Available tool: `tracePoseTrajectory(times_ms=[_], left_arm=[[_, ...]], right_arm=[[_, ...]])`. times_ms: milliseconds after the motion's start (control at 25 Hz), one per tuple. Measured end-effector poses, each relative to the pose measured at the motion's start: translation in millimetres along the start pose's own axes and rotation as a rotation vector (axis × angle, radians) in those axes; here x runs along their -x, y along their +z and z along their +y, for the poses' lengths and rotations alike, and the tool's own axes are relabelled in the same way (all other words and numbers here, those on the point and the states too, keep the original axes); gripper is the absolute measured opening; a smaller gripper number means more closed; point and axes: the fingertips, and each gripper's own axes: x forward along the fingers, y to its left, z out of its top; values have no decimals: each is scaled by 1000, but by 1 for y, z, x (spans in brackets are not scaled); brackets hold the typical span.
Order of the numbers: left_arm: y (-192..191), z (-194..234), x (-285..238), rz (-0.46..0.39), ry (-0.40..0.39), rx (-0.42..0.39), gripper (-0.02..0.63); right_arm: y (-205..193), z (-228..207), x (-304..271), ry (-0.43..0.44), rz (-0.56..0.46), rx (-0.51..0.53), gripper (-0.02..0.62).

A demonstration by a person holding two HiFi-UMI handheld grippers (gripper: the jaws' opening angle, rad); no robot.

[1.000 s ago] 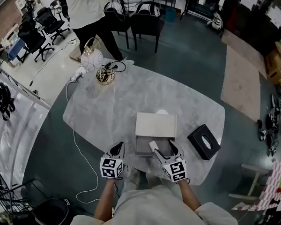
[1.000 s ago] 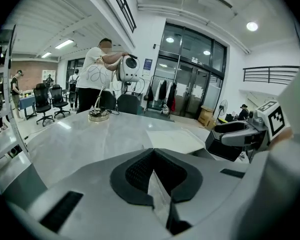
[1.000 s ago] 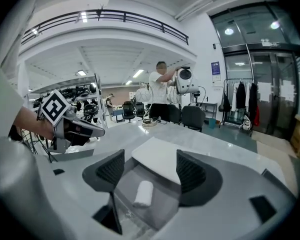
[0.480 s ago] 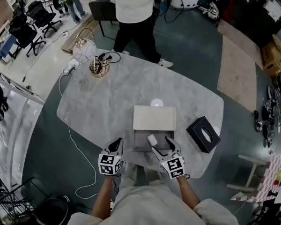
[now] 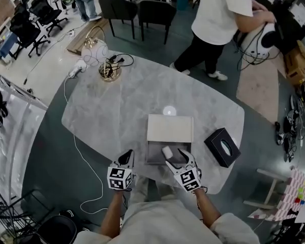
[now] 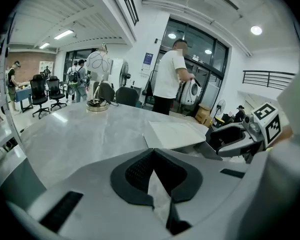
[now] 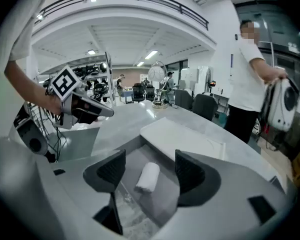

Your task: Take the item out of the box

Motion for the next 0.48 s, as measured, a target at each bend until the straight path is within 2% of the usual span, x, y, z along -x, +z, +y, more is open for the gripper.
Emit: tracePoseTrajectory(times_ms=[200,480], left_arm=[[1,5,2,-6,8,6,14],[3,13,6,-18,27,15,14]], right_arm=[[-11,3,-16,48,70,66,296],[-28,7,-38,100,145,46,296]])
